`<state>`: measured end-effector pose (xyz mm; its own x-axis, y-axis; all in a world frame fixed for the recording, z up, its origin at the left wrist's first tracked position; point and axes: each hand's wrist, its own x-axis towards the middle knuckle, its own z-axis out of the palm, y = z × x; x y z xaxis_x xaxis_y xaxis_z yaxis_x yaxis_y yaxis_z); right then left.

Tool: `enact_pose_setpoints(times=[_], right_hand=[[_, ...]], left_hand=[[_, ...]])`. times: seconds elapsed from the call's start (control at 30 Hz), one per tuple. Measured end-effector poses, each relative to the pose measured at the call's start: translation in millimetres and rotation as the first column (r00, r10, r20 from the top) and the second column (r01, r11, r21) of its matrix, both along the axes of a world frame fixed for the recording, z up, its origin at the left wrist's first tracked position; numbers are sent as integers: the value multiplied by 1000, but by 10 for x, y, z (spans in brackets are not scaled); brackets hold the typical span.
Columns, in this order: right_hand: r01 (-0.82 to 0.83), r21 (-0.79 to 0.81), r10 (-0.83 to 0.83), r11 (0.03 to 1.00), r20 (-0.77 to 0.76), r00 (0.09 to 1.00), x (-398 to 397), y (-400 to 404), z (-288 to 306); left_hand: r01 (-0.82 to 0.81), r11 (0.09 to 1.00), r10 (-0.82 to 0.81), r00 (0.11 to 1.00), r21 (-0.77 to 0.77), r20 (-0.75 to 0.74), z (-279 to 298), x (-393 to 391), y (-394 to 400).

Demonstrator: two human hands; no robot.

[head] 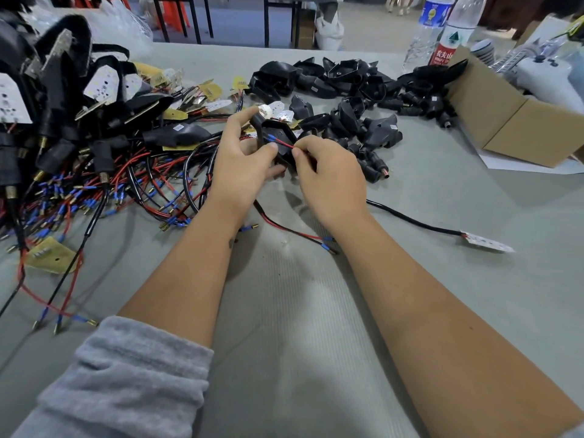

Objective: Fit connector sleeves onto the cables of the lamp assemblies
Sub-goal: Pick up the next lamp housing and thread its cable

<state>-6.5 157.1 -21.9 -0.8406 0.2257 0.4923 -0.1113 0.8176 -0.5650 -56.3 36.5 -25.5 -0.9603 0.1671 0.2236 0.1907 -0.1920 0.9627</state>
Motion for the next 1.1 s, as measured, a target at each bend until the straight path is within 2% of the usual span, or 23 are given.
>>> enact_pose_setpoints(times=[0.27, 0.37, 0.6, 0.77, 1.0, 1.1], right_hand=[[38, -94, -41, 995, -28, 999, 15, 3, 25], [41, -125, -44, 991, -24, 999, 21, 12, 30], [36, -40, -35, 999, 26, 999, 10, 18, 30], [32, -49, -31, 998, 18, 999, 21, 29, 34], [8, -169, -26, 986, -103, 994, 52, -3, 46], [2, -185, -22, 983, -105, 994, 60, 1, 50]], left_hand=[[4, 999, -5, 999, 43, 34, 11, 5, -1], [24, 994, -30, 998, 110, 57, 16, 7, -10], [18, 970, -49, 991, 240, 124, 34, -46, -41], [-22, 989, 8, 996, 144, 91, -14, -36, -17], [-2, 1000, 0, 998, 22, 60, -66, -44, 7], [11, 998, -16, 997, 59, 78, -48, -30, 15]])
